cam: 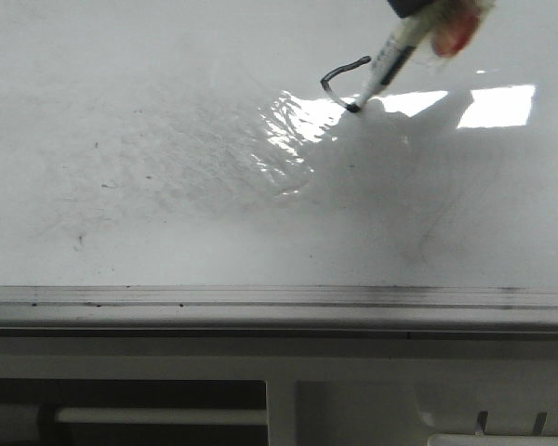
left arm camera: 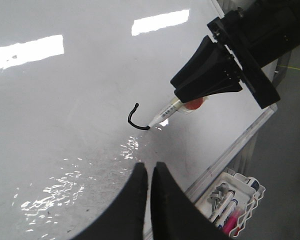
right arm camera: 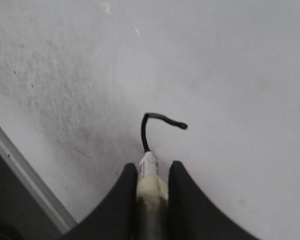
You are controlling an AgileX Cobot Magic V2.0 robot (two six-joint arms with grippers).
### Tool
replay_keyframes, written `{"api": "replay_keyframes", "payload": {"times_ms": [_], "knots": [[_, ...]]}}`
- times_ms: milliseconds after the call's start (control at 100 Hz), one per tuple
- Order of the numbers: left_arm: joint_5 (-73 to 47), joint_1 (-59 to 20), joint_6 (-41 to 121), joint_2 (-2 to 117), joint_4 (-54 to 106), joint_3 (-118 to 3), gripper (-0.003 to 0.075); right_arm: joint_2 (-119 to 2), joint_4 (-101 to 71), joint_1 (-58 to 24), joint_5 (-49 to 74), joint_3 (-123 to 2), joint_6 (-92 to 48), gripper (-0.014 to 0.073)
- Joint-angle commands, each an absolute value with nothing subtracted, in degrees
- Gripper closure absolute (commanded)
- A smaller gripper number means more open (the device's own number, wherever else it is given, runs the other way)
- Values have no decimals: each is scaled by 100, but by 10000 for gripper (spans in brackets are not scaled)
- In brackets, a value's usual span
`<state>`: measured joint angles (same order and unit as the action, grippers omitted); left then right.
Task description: Write number 8 on whiteboard
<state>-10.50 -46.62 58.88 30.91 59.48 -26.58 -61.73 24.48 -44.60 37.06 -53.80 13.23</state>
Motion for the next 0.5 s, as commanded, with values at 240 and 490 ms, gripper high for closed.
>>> {"api": "replay_keyframes", "payload": {"times_ms": [240, 490], "knots": [[-818, -4635, 5848, 3086, 6082, -2825, 741, -5889, 2357, -4398, 3759, -4914, 1371, 636], [-828, -4635, 5848, 3086, 6082, -2825, 741, -6017, 2517, -4398, 2952, -5045, 1371, 636]]}}
